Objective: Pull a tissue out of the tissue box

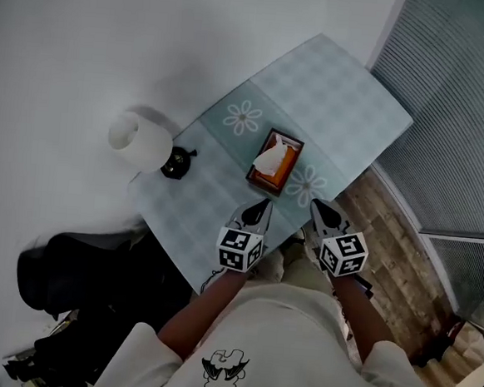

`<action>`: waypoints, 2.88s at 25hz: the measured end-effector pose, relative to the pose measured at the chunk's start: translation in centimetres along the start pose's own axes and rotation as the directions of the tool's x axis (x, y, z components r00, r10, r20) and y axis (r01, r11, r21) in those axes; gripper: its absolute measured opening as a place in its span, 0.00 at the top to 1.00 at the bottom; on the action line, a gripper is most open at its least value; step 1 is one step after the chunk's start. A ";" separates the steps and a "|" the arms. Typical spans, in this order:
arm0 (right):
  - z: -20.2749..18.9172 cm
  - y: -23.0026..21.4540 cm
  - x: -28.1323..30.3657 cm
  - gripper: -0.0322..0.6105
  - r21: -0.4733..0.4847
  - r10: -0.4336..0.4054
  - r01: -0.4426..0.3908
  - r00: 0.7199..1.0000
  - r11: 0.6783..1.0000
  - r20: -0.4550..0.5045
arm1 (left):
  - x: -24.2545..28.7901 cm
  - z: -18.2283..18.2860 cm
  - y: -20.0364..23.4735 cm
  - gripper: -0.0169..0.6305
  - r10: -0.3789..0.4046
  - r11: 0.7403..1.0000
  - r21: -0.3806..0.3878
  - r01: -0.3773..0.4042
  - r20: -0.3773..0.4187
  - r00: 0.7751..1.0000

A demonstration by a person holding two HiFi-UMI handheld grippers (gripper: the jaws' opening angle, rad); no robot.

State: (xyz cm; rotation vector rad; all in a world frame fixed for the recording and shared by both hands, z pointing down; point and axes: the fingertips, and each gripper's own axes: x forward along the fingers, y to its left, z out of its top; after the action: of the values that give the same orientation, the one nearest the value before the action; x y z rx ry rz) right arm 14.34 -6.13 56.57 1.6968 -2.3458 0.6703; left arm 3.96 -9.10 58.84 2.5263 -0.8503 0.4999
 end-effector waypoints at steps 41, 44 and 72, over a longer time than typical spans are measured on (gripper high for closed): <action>1.6 -1.3 15.6 0.73 -0.274 0.237 -0.324 0.922 0.905 -0.307 | 4.4 5.2 3.3 0.96 0.127 0.989 -0.078 -0.122 0.053 0.991; 0.3 -1.8 17.3 0.72 -0.276 0.212 -0.316 0.913 0.908 -0.349 | 4.6 5.4 4.0 0.96 0.139 0.988 -0.082 -0.134 0.056 0.989; -4.4 -3.3 23.3 0.67 -0.294 0.130 -0.299 0.868 0.908 -0.479 | 8.1 1.1 10.0 0.96 0.208 0.960 -0.171 -0.220 -0.088 0.974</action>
State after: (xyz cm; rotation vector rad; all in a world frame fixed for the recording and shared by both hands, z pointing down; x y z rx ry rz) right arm 9.02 -24.93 70.38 0.9990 -2.1659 0.5482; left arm 3.84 -20.77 64.39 2.2523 -1.0983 0.5487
